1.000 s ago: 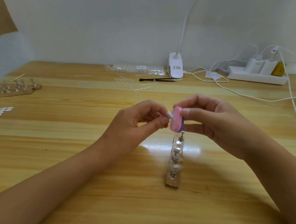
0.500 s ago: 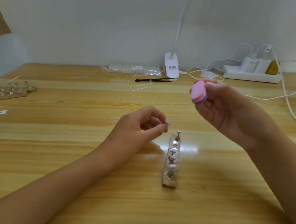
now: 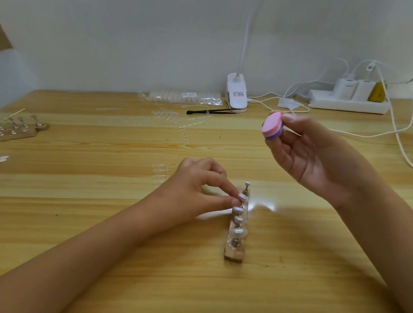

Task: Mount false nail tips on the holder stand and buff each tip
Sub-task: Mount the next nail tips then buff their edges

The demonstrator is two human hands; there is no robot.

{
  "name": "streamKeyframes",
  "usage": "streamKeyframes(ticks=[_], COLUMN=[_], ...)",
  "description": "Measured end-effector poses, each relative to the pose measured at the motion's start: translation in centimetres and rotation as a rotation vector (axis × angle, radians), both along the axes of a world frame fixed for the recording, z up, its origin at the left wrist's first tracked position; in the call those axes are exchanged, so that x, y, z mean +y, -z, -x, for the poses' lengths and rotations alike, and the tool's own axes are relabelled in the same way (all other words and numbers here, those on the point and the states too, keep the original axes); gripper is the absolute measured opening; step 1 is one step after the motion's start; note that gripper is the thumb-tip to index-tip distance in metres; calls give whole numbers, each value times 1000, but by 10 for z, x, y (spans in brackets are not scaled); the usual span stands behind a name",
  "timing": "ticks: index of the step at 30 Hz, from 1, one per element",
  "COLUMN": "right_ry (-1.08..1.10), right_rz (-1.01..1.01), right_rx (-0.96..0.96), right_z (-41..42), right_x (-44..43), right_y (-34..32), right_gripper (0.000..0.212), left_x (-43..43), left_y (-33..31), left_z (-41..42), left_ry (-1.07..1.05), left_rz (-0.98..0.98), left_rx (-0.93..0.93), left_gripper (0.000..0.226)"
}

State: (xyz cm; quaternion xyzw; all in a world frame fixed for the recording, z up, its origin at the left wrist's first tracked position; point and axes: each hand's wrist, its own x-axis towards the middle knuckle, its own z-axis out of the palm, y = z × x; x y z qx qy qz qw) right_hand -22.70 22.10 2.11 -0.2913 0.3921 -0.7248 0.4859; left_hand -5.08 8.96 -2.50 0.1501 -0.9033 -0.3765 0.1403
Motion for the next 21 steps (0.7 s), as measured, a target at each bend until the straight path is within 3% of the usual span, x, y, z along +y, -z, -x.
streamKeyframes(ticks=[4,7,8,16,21], right_ry=[66,204,175,48,-116], right_rz=[-46,-253,-297,-285,-319], right_rx=[89,541,595,336,347], right_z=[1,4,6,0,-3], right_x=[0,0,0,-5,-4], right_y=[2,3,2,10,14], right_gripper=[16,25,28,26,28], left_x=[-3,-2,-2,3,2], left_y=[-2,-4,-5,-6,-6], left_z=[-5,-7,-8,-11,-12], left_ry=[-4,-12,-10,21,27], left_rz=[21,1,1,-6,17], left_rx=[-49,-61,-64,-131,-132], left_gripper=[13,10,9,14,16])
